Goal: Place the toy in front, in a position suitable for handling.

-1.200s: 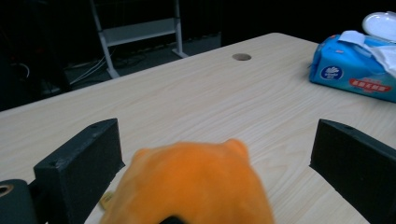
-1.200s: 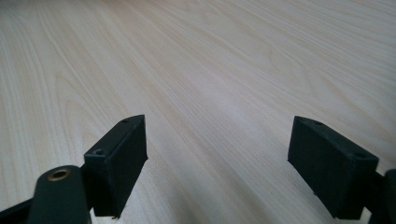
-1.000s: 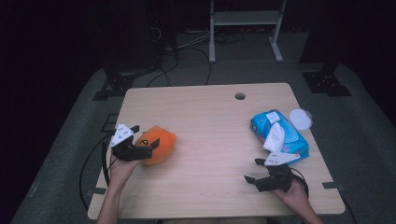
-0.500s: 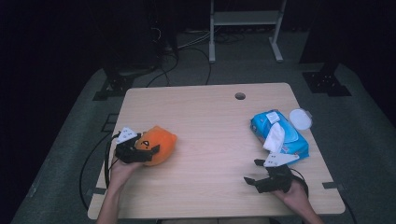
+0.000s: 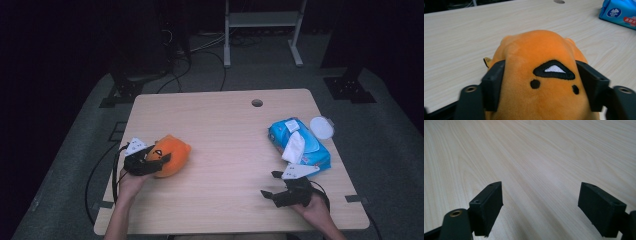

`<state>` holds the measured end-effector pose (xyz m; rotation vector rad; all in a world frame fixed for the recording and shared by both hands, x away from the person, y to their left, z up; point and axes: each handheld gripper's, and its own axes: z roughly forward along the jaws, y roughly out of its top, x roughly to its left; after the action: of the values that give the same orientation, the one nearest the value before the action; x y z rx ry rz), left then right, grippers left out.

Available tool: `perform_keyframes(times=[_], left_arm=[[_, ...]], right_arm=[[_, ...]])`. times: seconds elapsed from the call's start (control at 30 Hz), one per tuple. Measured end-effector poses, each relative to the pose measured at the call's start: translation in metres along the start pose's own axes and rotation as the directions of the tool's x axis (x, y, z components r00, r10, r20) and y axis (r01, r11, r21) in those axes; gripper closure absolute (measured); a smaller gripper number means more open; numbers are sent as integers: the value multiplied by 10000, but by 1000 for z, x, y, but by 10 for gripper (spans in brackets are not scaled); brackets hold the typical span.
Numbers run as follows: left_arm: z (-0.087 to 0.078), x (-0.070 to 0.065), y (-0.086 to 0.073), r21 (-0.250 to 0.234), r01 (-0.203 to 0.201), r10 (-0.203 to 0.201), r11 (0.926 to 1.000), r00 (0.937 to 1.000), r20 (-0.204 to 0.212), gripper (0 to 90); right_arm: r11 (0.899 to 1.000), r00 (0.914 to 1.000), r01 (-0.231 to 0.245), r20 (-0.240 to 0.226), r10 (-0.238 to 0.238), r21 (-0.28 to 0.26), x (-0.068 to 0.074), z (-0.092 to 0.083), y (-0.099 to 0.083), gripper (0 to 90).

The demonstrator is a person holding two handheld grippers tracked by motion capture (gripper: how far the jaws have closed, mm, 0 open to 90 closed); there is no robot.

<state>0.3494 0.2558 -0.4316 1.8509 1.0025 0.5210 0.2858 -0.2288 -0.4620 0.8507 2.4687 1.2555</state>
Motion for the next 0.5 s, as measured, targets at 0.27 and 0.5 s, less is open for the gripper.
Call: perform_keyframes(times=[0.27, 0.5], left_arm=[[-5, -7, 9, -817, 603, -541, 9948, 9956, 758, 366], [3, -56, 34, -1519, -14, 323, 9884, 9789, 2016, 366]], right_arm=[[9999, 9999, -86, 100, 87, -112, -4, -3, -1, 185], [9984, 9990, -348, 271, 360, -441, -8, -10, 0, 186]])
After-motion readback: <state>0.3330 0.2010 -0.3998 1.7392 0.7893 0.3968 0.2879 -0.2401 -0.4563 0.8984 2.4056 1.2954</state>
